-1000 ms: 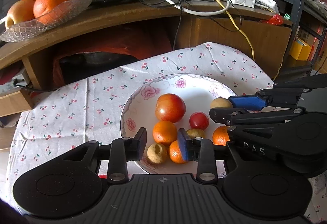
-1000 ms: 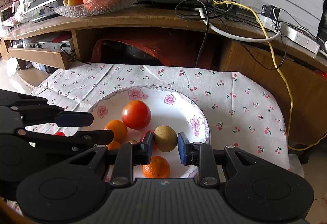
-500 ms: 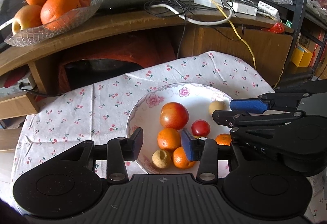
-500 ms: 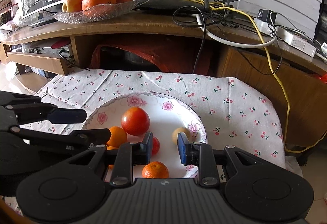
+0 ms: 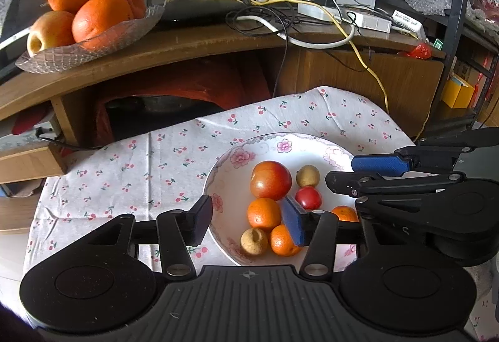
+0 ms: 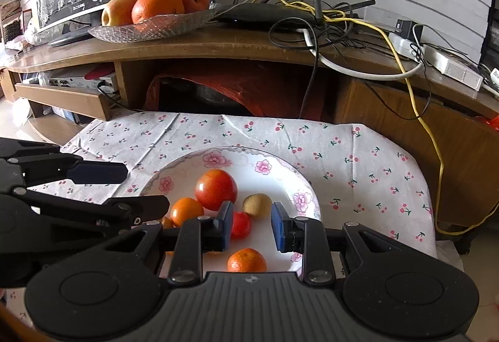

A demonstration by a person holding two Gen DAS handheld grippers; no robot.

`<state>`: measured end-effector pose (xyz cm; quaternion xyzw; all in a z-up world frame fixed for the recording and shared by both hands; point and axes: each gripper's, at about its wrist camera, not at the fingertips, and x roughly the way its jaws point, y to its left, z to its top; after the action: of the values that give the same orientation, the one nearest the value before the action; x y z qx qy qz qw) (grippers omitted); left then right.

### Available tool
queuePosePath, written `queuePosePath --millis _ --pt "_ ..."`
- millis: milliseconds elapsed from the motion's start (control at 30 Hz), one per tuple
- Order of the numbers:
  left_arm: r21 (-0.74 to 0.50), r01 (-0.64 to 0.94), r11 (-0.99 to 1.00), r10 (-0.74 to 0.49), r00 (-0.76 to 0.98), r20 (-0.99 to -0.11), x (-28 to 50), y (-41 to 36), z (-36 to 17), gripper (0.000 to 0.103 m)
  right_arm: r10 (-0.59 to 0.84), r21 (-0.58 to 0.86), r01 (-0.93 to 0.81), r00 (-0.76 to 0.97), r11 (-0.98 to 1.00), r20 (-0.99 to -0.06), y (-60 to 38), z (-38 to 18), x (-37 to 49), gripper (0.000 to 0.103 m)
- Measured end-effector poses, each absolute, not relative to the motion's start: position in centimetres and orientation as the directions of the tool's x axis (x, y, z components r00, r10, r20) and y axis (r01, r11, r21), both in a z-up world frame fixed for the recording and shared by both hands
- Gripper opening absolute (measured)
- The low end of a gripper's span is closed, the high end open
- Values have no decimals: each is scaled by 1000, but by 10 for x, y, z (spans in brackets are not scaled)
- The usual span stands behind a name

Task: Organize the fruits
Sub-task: 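Withdraw both tools from the bowl toward the remaining red tomatoes, then grasp an oval red tomato with the right tool while the left tool grasps a small red tomato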

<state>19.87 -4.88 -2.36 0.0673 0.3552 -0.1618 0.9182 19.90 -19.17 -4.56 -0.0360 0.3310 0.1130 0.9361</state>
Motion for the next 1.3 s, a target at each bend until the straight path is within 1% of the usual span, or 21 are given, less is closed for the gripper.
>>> queuePosePath --millis 267,500,900,1033,1100,1167,1300 --pt "-13 325 946 -247 693 -677 195 -25 -21 59 219 11 -274 746 962 -629 -179 -43 189 29" --pt "-20 282 959 -216 686 -695 195 4 -24 59 258 20 -317 731 948 -632 -168 -41 177 29" --pt "9 348 937 -217 604 -767 188 5 -59 59 350 62 -414 670 908 -654 -160 -45 133 29" --pt "14 334 942 -200 596 -778 194 4 -68 58 376 57 -458 644 887 -666 -155 -50 126 29" --pt "16 324 946 -190 591 -784 196 5 -73 55 382 64 -468 626 881 -680 -154 -55 126 29" --pt "18 313 949 -180 590 -787 198 5 -76 51 372 59 -464 620 884 -690 -154 -60 128 29" --pt "7 305 952 -183 589 -787 201 6 -78 49 368 81 -447 604 891 -707 -156 -70 135 29"
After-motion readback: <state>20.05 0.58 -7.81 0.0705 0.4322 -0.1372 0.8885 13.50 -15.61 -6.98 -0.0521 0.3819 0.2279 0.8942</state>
